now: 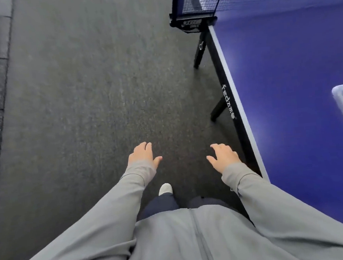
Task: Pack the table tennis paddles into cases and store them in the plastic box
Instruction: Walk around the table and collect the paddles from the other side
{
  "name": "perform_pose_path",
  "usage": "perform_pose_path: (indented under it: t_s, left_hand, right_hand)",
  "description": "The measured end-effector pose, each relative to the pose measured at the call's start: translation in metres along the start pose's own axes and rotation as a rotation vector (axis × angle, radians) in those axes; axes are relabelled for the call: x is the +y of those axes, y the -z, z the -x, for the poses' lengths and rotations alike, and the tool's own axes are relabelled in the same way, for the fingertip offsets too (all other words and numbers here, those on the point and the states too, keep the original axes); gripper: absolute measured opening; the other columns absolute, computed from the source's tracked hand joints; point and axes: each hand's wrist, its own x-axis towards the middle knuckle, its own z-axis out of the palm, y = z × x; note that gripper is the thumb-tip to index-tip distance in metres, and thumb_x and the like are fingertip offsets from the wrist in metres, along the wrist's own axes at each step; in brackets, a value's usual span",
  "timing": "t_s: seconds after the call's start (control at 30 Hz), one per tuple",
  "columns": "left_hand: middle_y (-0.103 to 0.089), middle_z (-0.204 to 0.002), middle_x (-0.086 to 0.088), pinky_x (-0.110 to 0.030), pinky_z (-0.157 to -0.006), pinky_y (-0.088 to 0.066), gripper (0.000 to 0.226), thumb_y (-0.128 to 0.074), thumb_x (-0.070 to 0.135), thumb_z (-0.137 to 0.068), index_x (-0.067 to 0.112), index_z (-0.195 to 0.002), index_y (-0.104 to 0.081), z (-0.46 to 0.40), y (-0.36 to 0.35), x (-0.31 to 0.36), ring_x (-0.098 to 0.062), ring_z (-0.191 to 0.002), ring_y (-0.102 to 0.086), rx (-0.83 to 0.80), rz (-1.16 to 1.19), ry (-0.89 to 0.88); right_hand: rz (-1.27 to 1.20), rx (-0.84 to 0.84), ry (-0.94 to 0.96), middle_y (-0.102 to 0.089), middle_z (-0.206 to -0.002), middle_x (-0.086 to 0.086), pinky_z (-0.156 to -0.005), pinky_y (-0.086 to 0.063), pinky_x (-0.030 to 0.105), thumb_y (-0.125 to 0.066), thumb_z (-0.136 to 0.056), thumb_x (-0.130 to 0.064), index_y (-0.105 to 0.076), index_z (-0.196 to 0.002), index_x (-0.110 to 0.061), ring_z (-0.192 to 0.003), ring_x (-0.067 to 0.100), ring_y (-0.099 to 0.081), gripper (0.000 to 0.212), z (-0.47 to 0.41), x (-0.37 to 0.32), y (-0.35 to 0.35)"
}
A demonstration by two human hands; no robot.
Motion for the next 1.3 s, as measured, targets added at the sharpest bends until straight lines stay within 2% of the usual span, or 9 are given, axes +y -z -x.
perform_pose_path:
  t_s: [0.2, 0.43, 0.6, 0.67, 0.8, 1.0, 1.17, 1.3]
  left_hand:
    - [-0.022, -0.155, -0.002, -0.037, -0.111, -0.027, 0.068, -0.047, 0.049, -0.092, 0.016, -0.147, -0.025, -0.02, 0.01, -0.03, -0.021, -0.143, -0.021, -0.041, 0.062, 0.142]
    - [-0.026, -0.154, -0.003, -0.034, -0.113, -0.025, 0.068, -0.044, 0.053, -0.092, 0.015, -0.146, -0.027, -0.081, 0.045, -0.043, -0.019, -0.142, -0.022, -0.039, -0.041, 0.186]
    - [-0.038, -0.147, -0.004, -0.034, -0.112, -0.026, 0.066, -0.04, 0.055, -0.092, 0.017, -0.145, -0.03, -0.145, 0.097, -0.035, -0.02, -0.139, -0.029, -0.035, -0.08, 0.21]
    - [-0.041, -0.145, -0.004, -0.034, -0.111, -0.028, 0.065, -0.038, 0.057, -0.093, 0.018, -0.144, -0.032, -0.173, 0.121, -0.032, -0.021, -0.138, -0.032, -0.04, -0.085, 0.21]
    - [-0.038, -0.146, -0.002, -0.037, -0.106, -0.034, 0.063, -0.041, 0.055, -0.092, 0.021, -0.144, -0.031, -0.216, 0.162, -0.036, -0.022, -0.134, -0.038, -0.079, 0.063, 0.253]
    - [-0.041, -0.143, 0.0, -0.037, -0.104, -0.036, 0.06, -0.043, 0.056, -0.091, 0.024, -0.141, -0.035, -0.27, 0.199, -0.081, -0.023, -0.131, -0.041, -0.122, 0.093, 0.315]
    - [-0.044, -0.141, 0.0, -0.036, -0.102, -0.036, 0.062, -0.039, 0.058, -0.091, 0.025, -0.142, -0.033, -0.342, 0.244, -0.131, -0.022, -0.13, -0.042, -0.16, 0.071, 0.315]
    - [-0.045, -0.142, 0.0, -0.034, -0.104, -0.034, 0.063, -0.039, 0.058, -0.091, 0.024, -0.143, -0.032, -0.401, 0.298, -0.182, -0.02, -0.132, -0.04, -0.117, 0.113, 0.311]
  right_hand:
    - [0.04, -0.055, 0.083, -0.043, -0.142, 0.006, -0.104, -0.034, 0.042, -0.045, -0.096, -0.039, -0.035, -0.141, -0.019, -0.132, 0.026, -0.037, 0.05, -0.051, -0.049, 0.017]
    - [0.121, -0.106, 0.207, -0.042, -0.143, 0.005, -0.104, -0.034, 0.041, -0.042, -0.096, -0.043, -0.033, -0.142, -0.02, -0.132, 0.025, -0.037, 0.052, -0.135, -0.095, 0.054]
    - [0.129, -0.14, 0.267, -0.033, -0.15, 0.003, -0.108, -0.033, 0.041, -0.04, -0.097, -0.045, -0.028, -0.146, -0.02, -0.137, 0.024, -0.032, 0.056, -0.2, -0.117, 0.104]
    - [0.097, -0.17, 0.258, -0.032, -0.151, 0.002, -0.109, -0.033, 0.042, -0.04, -0.097, -0.045, -0.027, -0.146, -0.02, -0.136, 0.024, -0.034, 0.057, -0.225, -0.123, 0.125]
    - [0.071, -0.232, 0.192, -0.038, -0.146, 0.005, -0.107, -0.034, 0.042, -0.041, -0.096, -0.047, -0.03, -0.144, -0.021, -0.133, 0.026, -0.039, 0.056, -0.266, -0.133, 0.16]
    - [0.062, -0.266, 0.118, -0.042, -0.144, 0.004, -0.107, -0.036, 0.042, -0.04, -0.096, -0.048, -0.031, -0.143, -0.022, -0.132, 0.026, -0.042, 0.055, -0.319, -0.165, 0.187]
    - [0.083, -0.294, 0.082, -0.046, -0.142, 0.002, -0.107, -0.035, 0.04, -0.039, -0.096, -0.05, -0.03, -0.143, -0.024, -0.131, 0.024, -0.043, 0.055, -0.376, -0.237, 0.207]
    - [0.024, -0.29, 0.061, -0.046, -0.143, 0.002, -0.108, -0.034, 0.04, -0.039, -0.096, -0.05, -0.032, -0.143, -0.024, -0.132, 0.024, -0.042, 0.054, -0.417, -0.311, 0.229]
